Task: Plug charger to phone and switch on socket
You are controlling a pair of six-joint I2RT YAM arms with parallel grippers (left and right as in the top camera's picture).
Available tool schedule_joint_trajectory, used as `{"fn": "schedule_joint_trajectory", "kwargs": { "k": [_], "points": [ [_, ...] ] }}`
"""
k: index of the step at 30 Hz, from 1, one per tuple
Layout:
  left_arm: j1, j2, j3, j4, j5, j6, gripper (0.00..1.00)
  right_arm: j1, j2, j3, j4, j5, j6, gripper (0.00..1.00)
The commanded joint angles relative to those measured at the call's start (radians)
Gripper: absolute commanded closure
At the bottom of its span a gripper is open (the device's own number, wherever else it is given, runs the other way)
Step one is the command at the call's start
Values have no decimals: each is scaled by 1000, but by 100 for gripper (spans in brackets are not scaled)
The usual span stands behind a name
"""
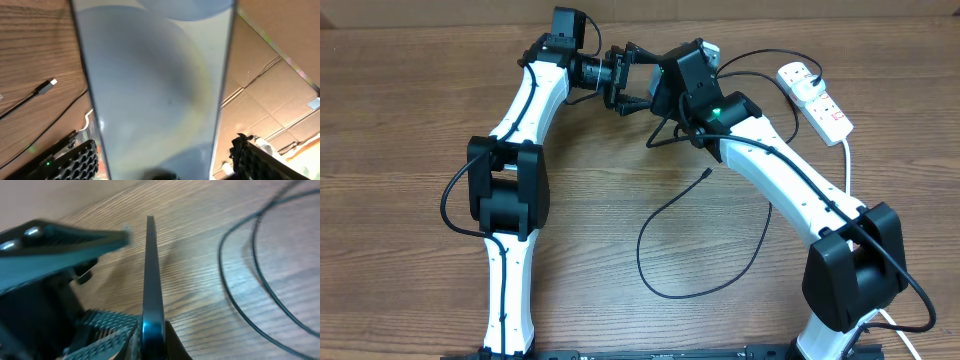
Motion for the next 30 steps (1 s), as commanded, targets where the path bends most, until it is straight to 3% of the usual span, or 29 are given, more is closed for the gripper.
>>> {"fn": "schedule_joint_trajectory", "kwargs": {
  "k": [1,15,23,30],
  "points": [
    [7,5,30,20,21,39,20,-8,-3,5,9,72,192,96],
    [7,5,30,82,-23,35,24,-37,-3,5,23,-93,813,96],
    [7,5,30,83,-24,9,26,-46,-3,5,172,-94,840,96],
    [7,5,30,94,-23,-65,34,-46,-3,5,129,-113,982,96]
  ]
}}
